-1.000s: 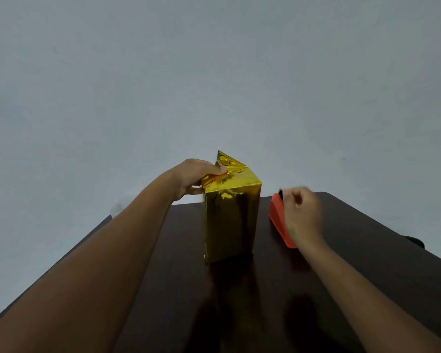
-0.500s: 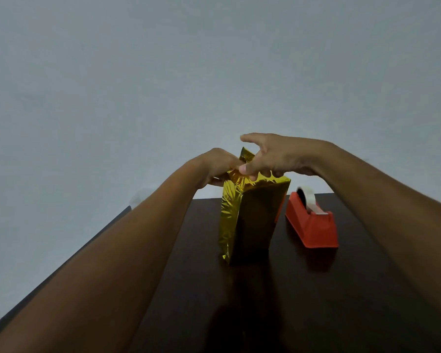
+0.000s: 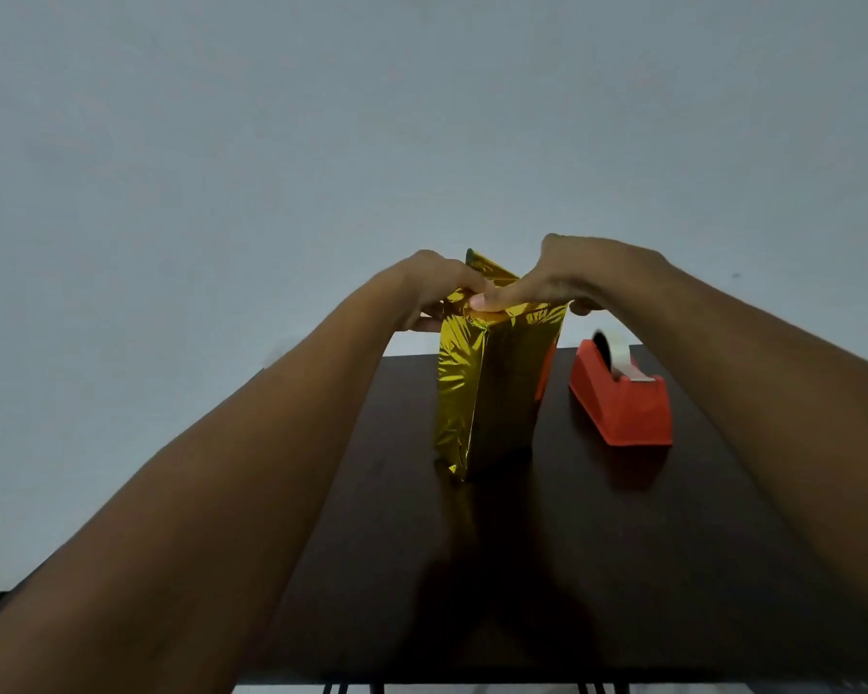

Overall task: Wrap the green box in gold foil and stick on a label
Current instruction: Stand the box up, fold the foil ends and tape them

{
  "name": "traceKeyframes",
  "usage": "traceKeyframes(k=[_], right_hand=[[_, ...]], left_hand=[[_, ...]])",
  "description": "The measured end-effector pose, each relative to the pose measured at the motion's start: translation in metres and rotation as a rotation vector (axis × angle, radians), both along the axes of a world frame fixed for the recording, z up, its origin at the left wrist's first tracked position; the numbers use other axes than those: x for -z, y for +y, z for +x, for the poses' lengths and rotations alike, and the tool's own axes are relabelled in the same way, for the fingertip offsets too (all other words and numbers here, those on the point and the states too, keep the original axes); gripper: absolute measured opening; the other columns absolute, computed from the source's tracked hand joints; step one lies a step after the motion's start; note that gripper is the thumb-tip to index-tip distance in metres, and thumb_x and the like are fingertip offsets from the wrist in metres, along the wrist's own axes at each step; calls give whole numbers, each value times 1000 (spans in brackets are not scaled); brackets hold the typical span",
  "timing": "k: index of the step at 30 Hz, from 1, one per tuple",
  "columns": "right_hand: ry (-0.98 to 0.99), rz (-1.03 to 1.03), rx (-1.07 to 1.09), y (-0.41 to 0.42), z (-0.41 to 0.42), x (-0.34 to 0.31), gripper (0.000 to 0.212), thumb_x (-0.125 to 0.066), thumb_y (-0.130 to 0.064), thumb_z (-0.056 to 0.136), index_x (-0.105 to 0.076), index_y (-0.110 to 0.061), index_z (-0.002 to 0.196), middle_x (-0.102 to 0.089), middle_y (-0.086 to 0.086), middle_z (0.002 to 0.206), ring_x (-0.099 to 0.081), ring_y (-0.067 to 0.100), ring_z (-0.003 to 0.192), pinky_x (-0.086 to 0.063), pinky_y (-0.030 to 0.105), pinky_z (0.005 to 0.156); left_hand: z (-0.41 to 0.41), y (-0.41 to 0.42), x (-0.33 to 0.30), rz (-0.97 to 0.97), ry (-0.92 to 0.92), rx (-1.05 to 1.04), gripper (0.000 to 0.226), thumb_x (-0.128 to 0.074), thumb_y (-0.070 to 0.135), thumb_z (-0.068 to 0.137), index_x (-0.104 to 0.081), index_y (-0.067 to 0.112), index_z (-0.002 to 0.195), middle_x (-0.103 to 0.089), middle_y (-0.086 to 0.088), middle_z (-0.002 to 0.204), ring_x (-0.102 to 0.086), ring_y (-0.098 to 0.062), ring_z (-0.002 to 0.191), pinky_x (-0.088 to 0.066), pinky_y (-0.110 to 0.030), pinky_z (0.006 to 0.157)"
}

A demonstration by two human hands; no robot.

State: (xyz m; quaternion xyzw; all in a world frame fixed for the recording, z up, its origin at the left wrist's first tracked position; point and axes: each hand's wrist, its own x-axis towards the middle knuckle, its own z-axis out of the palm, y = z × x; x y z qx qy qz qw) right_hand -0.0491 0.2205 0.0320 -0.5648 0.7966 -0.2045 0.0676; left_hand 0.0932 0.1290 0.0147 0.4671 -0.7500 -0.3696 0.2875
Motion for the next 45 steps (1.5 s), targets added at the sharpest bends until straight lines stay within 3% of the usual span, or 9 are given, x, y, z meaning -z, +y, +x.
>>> traceKeyframes(k=[4, 9, 11, 22, 29, 35, 39, 41, 45], right_hand=[[-258, -140, 22, -3, -3, 9, 112, -85, -64, 67, -30, -9, 147, -59, 14, 120, -73, 24, 78, -60, 34, 59], [-627, -297, -9, -11, -6, 27, 18, -70, -13, 89, -56, -7, 98, -64, 10, 87, -65, 22, 70, -58, 35, 60], [-733, -347, 2, -15, -9, 37, 8, -65, -9, 88, -58, -11, 92, -58, 10, 83, -57, 21, 70, -52, 34, 67], [-909, -366, -166, -24, -31, 53, 8, -65, -22, 85, -71, -20, 80, -65, 0, 78, -59, 17, 74, -52, 30, 69], [-892, -316, -286, -29, -29, 51, 26, -57, -21, 92, -62, -23, 66, -60, -7, 64, -59, 13, 73, -50, 32, 72], [-918, -279, -323, -33, -27, 50, 27, -55, -22, 92, -54, -23, 65, -52, -7, 55, -55, 9, 55, -48, 32, 71], [-943, -290, -308, -31, -25, 50, 37, -56, -51, 94, -70, -17, 93, -70, -2, 82, -66, 16, 79, -53, 34, 76], [-902, -304, -306, -31, -23, 49, 56, -57, -68, 89, -72, -18, 111, -75, 1, 97, -70, 20, 93, -56, 38, 83], [-774, -363, -283, -34, -21, 51, 36, -74, -51, 86, -67, -17, 93, -72, -3, 78, -68, 17, 83, -54, 39, 87]], left_hand=[[-1, 3, 1, 60, 78, -39, 20, -64, 12, 89, -65, 3, 107, -66, -7, 80, -67, -16, 50, -57, -27, 48], [-4, 9, 0, 220, 182, -12, 21, -60, 24, 98, -55, 7, 109, -59, -7, 77, -67, -18, 51, -61, -31, 65], [-5, 12, -6, 225, 202, 58, 39, -66, 42, 95, -54, 11, 115, -61, -8, 87, -71, -23, 62, -64, -35, 68], [20, 9, -37, -284, -88, 309, 23, -77, 32, 87, -79, 15, 103, -75, -2, 107, -62, -14, 87, -55, -23, 71], [16, -1, -29, -268, -112, 349, 23, -75, 42, 86, -79, 21, 95, -73, 5, 117, -62, -16, 116, -50, -38, 97], [11, -3, -14, -73, 65, 293, 20, -70, 35, 94, -66, 17, 86, -69, -3, 98, -66, -21, 93, -52, -35, 79], [5, -7, 5, -101, 149, 161, 21, -68, 34, 96, -64, 15, 89, -64, -4, 75, -59, -17, 61, -45, -25, 57], [3, -7, 8, -114, 188, 123, 22, -71, 34, 93, -66, 13, 87, -65, -7, 76, -59, -18, 62, -45, -27, 59], [0, -5, 8, -128, 182, 81, 31, -76, 31, 89, -73, 2, 99, -71, -13, 90, -63, -24, 81, -46, -37, 74]])
